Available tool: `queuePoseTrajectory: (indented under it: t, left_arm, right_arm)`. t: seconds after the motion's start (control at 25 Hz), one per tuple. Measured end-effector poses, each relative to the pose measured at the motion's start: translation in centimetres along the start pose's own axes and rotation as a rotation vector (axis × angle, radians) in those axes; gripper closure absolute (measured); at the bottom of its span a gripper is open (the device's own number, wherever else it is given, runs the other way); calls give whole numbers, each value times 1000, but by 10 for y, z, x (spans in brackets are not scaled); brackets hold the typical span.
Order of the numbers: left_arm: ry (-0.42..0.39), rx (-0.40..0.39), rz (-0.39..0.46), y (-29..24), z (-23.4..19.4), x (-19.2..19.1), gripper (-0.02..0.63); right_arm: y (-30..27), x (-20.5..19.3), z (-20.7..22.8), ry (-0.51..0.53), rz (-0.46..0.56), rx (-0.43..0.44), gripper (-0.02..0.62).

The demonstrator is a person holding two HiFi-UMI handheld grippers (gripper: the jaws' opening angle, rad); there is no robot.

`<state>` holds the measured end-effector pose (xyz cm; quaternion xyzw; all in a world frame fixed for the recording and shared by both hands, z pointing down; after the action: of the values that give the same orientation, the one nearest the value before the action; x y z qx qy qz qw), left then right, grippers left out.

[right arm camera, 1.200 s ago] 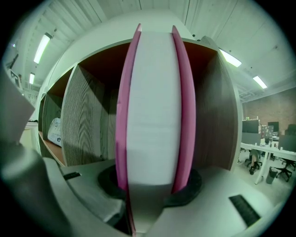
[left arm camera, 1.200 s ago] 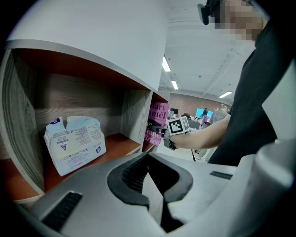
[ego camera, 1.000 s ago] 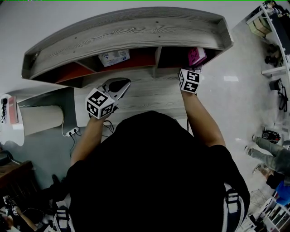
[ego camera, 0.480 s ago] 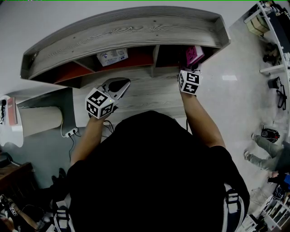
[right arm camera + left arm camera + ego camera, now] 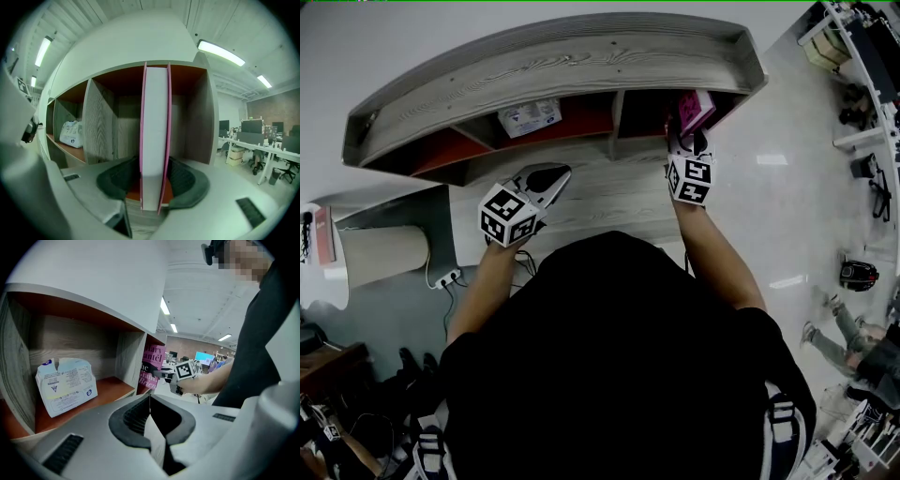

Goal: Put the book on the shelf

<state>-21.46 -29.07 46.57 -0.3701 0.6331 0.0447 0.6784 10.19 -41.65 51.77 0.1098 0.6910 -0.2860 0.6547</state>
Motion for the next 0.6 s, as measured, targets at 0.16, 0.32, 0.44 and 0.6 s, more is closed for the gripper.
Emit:
queuePoseTrajectory:
  t: [0.16,0.32,0.44,0.6]
  left_arm:
    - [3,-6,3,-1,2,-1,586]
    - [11,-11,6,-2,5,-3,586]
    - [15,-16,13,-3,7,-3,586]
    - [19,-21,11,-3,9,-4,586]
  right_arm:
    - [12,-1,-2,-3,-2,2,401]
    - [25,-2,-6,3,-11,14,401]
    - [33,-2,-10,9,-19,26,402]
    - [45,-3,-14,12,-31,47,403]
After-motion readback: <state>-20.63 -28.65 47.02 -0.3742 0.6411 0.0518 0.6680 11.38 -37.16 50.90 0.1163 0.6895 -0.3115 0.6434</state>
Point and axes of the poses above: the fingertips, and each gripper's own axes: y backward along the fingers, z to its right, x out of its top, the point moved 9 cm from there along y, backward along the fingers, and after that the axes turned 14 degrees about x, right-handed, at the moved point
